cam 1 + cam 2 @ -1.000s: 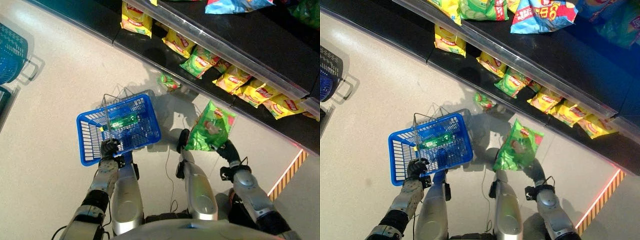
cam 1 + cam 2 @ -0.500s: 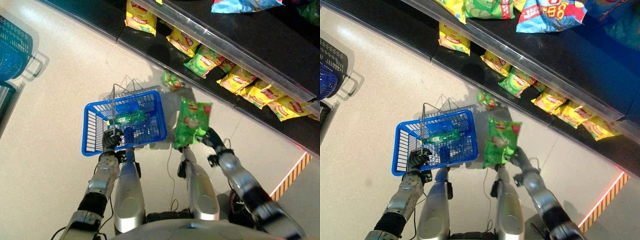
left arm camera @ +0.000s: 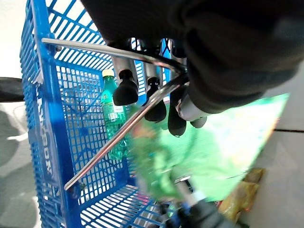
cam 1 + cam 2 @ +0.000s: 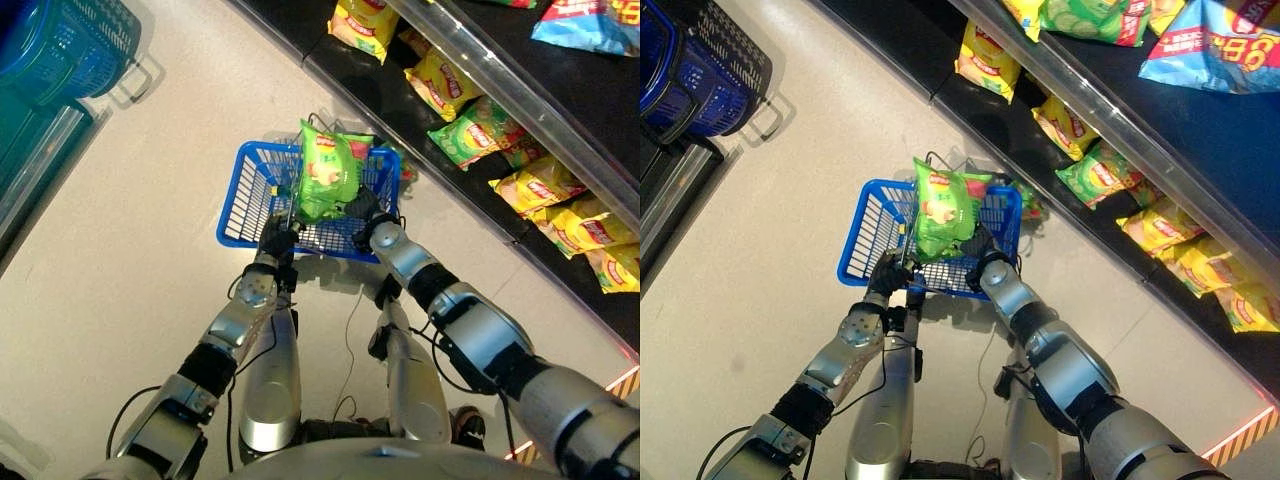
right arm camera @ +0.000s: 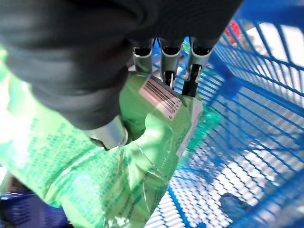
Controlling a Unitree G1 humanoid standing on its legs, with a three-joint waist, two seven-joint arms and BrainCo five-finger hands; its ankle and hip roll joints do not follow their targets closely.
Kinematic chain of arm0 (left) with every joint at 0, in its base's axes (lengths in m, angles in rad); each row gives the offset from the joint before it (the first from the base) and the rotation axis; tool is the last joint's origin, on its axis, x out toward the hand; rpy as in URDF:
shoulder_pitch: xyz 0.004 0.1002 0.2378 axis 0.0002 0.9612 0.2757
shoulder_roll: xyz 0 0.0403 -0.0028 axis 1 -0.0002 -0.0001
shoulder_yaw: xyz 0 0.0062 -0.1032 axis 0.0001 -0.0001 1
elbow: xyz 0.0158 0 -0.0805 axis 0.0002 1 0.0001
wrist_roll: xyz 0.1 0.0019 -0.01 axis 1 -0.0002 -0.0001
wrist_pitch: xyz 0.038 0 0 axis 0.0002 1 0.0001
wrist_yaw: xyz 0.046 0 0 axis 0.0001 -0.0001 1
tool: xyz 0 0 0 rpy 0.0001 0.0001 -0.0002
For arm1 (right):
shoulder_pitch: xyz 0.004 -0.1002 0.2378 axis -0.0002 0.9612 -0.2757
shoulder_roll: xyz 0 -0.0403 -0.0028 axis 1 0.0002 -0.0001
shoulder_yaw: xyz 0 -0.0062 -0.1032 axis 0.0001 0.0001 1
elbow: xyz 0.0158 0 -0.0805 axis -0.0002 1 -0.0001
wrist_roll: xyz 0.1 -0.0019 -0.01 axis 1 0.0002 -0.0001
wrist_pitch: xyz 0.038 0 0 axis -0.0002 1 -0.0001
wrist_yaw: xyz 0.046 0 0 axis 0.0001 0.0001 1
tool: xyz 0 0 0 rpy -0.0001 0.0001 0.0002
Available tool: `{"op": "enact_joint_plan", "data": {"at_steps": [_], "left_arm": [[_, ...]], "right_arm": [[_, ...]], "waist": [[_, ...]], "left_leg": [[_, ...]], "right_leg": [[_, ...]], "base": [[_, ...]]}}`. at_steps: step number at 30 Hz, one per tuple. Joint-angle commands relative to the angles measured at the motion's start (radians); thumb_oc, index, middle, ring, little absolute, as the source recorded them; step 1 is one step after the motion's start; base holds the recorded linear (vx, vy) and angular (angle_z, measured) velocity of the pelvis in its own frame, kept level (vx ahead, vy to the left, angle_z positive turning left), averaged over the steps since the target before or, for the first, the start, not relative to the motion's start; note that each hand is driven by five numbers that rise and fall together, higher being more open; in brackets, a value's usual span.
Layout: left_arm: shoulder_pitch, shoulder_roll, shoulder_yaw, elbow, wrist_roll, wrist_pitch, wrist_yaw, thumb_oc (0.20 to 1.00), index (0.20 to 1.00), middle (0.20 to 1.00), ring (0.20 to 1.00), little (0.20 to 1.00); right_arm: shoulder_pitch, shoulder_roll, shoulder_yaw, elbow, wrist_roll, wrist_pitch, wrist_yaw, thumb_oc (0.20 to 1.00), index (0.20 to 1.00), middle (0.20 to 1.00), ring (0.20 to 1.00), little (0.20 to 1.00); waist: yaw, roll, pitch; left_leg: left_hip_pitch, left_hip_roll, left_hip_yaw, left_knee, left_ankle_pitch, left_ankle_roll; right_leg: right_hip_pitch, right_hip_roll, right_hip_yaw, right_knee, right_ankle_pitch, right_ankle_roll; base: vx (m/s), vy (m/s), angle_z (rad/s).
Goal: Pick up the snacks into the basket
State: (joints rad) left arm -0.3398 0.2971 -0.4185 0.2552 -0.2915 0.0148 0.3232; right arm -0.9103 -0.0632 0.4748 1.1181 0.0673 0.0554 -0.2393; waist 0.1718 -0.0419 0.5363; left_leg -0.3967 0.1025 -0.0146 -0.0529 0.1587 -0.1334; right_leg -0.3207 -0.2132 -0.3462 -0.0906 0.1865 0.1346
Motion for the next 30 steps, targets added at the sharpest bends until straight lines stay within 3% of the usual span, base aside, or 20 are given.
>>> {"op": "enact_joint_plan", "data": {"at_steps": [1, 7, 8, 9, 16, 25, 30], "left_arm": [[-0.093, -0.051, -0.089, -0.288, -0.019, -0.125, -0.039, 0.200, 0.200, 0.200, 0.200, 0.200], [-0.135, -0.072, -0.116, -0.315, -0.025, -0.127, -0.048, 0.200, 0.200, 0.200, 0.200, 0.200], [-0.142, -0.075, -0.116, -0.317, -0.023, -0.127, -0.050, 0.200, 0.200, 0.200, 0.200, 0.200], [-0.150, -0.076, -0.115, -0.319, -0.019, -0.126, -0.051, 0.200, 0.200, 0.200, 0.200, 0.200], [-0.172, -0.095, -0.103, -0.299, -0.019, -0.121, -0.040, 0.200, 0.200, 0.200, 0.200, 0.200], [-0.144, -0.091, -0.059, -0.243, -0.035, -0.116, 0.003, 0.200, 0.200, 0.200, 0.200, 0.200], [-0.104, -0.085, 0.002, -0.061, -0.057, -0.103, 0.079, 0.200, 0.200, 0.200, 0.200, 0.200]], "right_arm": [[-0.048, -0.008, 0.005, 0.144, -0.076, 0.034, -0.002, 0.200, 0.200, 0.200, 0.200, 0.200], [-0.045, -0.059, 0.011, 0.221, -0.202, 0.059, -0.009, 0.200, 0.200, 0.200, 0.200, 0.200], [-0.040, -0.065, 0.011, 0.225, -0.218, 0.062, -0.007, 0.809, 0.809, 0.809, 0.809, 0.809], [-0.033, -0.073, 0.007, 0.231, -0.222, 0.066, -0.013, 1.000, 1.000, 1.000, 1.000, 1.000], [-0.012, -0.090, -0.025, 0.226, -0.192, 0.066, -0.023, 1.000, 1.000, 1.000, 1.000, 1.000], [0.048, -0.089, -0.081, 0.122, -0.015, 0.009, -0.070, 1.000, 1.000, 1.000, 1.000, 1.000], [0.066, -0.058, -0.094, -0.089, 0.102, -0.034, -0.115, 1.000, 1.000, 1.000, 1.000, 1.000]], "waist": [[0.044, 0.090, -0.016], [0.070, 0.127, -0.016], [0.072, 0.131, -0.016], [0.075, 0.134, -0.016], [0.071, 0.137, -0.016], [0.043, 0.118, -0.016], [-0.001, 0.071, -0.016]], "left_leg": [[-0.049, -0.091, 0.002, -0.030, 0.028, 0.041], [-0.077, -0.108, -0.022, -0.028, 0.035, 0.041], [-0.081, -0.111, -0.025, -0.028, 0.037, 0.041], [-0.084, -0.113, -0.027, -0.028, 0.037, 0.041], [-0.081, -0.116, -0.033, -0.027, 0.038, 0.042], [-0.054, -0.112, -0.019, -0.030, 0.032, 0.043], [-0.019, -0.099, -0.001, -0.029, 0.025, 0.044]], "right_leg": [[-0.016, -0.039, -0.002, 0.056, 0.013, 0.070], [-0.023, -0.046, -0.025, 0.058, 0.013, 0.075], [-0.024, -0.047, -0.028, 0.058, 0.012, 0.075], [-0.026, -0.047, -0.031, 0.058, 0.013, 0.076], [-0.020, -0.049, -0.034, 0.057, 0.009, 0.076], [-0.004, -0.050, -0.025, 0.056, 0.004, 0.074], [0.011, -0.046, -0.005, 0.061, 0.003, 0.068]], "base": [[-0.01, 0.003, 0.15], [-0.01, 0.008, 0.22], [-0.01, 0.011, 0.14], [0.00, 0.012, 0.20], [0.00, 0.012, 0.07], [0.00, 0.000, 0.00], [0.00, 0.000, 0.00]]}}
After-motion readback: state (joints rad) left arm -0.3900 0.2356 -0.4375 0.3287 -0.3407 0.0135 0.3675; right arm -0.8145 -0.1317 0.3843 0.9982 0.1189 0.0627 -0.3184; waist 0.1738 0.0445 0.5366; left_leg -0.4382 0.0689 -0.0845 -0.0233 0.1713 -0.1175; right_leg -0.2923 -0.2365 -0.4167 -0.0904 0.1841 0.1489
